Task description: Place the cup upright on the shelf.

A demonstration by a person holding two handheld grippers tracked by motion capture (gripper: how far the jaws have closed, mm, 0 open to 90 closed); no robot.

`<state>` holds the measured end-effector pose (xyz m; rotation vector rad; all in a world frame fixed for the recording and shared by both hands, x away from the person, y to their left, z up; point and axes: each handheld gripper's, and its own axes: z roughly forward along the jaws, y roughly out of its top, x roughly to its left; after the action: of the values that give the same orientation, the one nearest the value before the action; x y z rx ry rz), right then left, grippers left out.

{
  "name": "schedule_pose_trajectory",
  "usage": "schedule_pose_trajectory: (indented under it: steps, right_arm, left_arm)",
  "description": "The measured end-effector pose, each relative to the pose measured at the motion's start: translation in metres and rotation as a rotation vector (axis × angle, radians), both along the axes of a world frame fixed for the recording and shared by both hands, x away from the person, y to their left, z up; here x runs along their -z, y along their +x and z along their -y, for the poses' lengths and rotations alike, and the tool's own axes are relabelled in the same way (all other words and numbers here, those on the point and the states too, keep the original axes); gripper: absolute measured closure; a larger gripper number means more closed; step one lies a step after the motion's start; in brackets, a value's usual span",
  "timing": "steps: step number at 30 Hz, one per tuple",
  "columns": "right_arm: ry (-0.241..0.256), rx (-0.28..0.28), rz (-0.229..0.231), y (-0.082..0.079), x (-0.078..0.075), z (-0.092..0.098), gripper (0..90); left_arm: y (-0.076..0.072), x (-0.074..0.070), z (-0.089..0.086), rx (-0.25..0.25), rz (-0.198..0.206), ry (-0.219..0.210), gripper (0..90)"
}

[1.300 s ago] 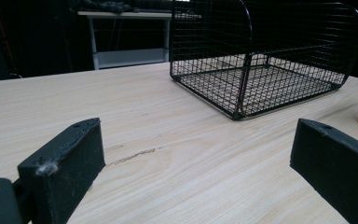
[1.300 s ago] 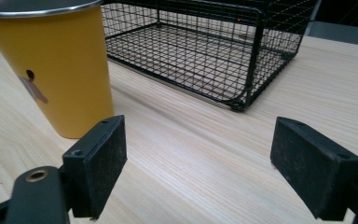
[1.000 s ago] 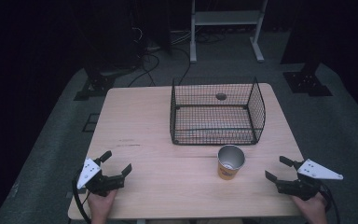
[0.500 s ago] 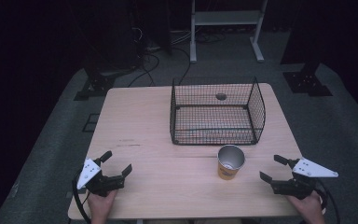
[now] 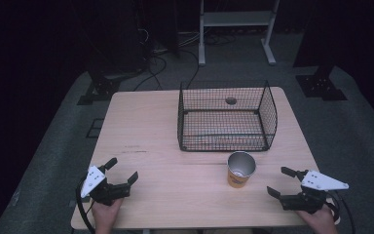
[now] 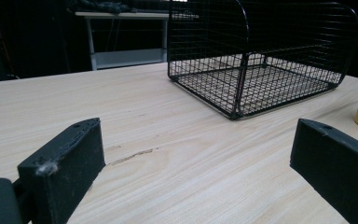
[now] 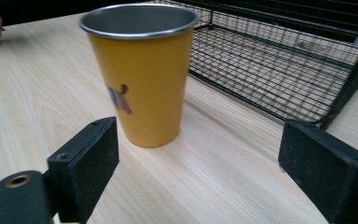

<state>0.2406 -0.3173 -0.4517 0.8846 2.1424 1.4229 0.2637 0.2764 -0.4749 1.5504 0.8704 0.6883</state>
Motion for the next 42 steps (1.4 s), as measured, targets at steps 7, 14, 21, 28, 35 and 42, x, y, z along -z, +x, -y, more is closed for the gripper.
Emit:
schedule_pose_trajectory:
  steps: [7,14,21,28,35,42]
  right_arm:
    - [-0.001,-0.05,-0.008,-0.002,-0.003,-0.018,8.5]
    - [-0.008,-0.085,-0.02,0.001,-0.003,-0.033,4.2]
    - [-0.014,-0.095,-0.03,0.006,-0.002,-0.046,2.9]
    - [-0.016,-0.09,-0.029,0.01,-0.004,-0.055,2.7]
    - [-0.025,-0.078,-0.019,0.017,-0.007,-0.065,2.7]
    - [-0.04,-0.064,-0.028,0.027,-0.008,-0.075,2.7]
  left_arm:
    - [0.0,0.0,0.0,0.001,0.001,0.0,2.3]
    - [0.0,0.0,0.0,0.0,0.001,-0.001,2.3]
    - [0.0,0.0,0.0,0.0,0.0,-0.001,2.3]
    - [0.0,0.0,-0.001,0.001,0.002,0.001,2.3]
    - [0.0,0.0,-0.001,0.001,0.002,-0.003,2.3]
    - [0.0,0.0,-0.001,0.002,0.003,-0.005,2.2]
